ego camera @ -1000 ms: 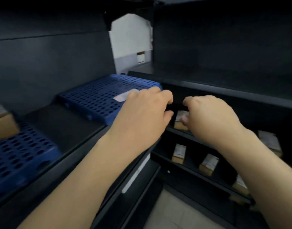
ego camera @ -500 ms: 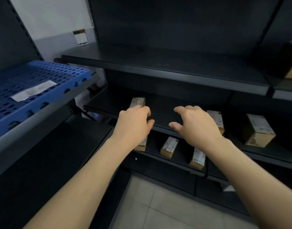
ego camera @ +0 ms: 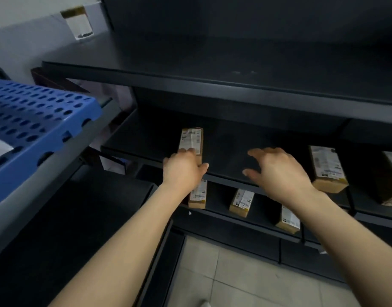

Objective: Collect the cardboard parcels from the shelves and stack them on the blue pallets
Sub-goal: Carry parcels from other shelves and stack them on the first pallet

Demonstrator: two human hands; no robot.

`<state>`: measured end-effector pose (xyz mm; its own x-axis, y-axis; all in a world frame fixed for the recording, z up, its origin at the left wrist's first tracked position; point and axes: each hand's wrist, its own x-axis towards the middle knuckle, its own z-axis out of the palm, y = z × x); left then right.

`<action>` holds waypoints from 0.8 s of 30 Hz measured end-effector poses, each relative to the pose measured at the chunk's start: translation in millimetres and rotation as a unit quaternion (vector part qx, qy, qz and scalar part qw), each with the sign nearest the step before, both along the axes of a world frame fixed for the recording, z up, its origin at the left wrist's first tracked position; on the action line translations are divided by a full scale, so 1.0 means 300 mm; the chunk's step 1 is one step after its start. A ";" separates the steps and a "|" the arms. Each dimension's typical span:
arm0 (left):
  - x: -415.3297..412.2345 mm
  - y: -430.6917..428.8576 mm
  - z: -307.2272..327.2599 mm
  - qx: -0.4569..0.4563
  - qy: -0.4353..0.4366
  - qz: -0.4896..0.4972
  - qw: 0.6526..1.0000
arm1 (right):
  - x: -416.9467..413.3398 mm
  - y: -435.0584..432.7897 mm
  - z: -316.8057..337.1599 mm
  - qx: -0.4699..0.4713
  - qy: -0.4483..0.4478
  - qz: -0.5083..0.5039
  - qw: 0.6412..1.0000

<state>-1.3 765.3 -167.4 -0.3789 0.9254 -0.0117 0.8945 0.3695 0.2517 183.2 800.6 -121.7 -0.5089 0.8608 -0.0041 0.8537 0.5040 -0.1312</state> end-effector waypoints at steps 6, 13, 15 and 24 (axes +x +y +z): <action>-0.108 0.210 -0.133 -0.038 0.018 0.036 0.998 | -0.101 0.134 -0.074 -0.008 -0.005 -0.017 1.000; -0.140 0.360 -0.287 -0.108 0.014 0.105 0.989 | -0.135 0.227 -0.161 -0.026 -0.016 -0.007 0.999; -0.145 0.372 -0.320 -0.115 0.012 0.117 0.986 | -0.126 0.235 -0.177 -0.033 -0.016 -0.012 0.999; -0.098 0.385 -0.350 -0.040 -0.055 0.116 0.991 | -0.074 0.270 -0.215 -0.048 -0.008 -0.051 0.997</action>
